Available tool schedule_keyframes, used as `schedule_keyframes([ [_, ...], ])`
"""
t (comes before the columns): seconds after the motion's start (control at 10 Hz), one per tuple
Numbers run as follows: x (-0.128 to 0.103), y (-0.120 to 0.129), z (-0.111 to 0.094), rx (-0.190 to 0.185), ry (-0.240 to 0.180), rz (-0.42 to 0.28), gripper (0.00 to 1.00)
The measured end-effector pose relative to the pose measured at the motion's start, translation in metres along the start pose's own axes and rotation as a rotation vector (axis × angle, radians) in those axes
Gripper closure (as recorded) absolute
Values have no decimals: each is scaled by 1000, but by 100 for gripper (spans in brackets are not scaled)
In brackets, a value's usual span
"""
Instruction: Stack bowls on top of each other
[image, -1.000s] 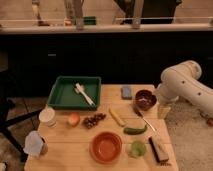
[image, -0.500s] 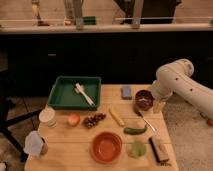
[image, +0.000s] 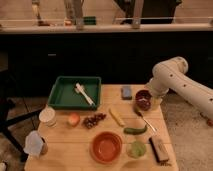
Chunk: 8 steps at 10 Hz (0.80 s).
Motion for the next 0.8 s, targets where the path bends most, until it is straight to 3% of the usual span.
schedule_keyframes([
  [0.4, -5, -32, 6, 15, -31, 13, 20],
  [0.8, -1, -32, 6, 14, -30, 19, 20],
])
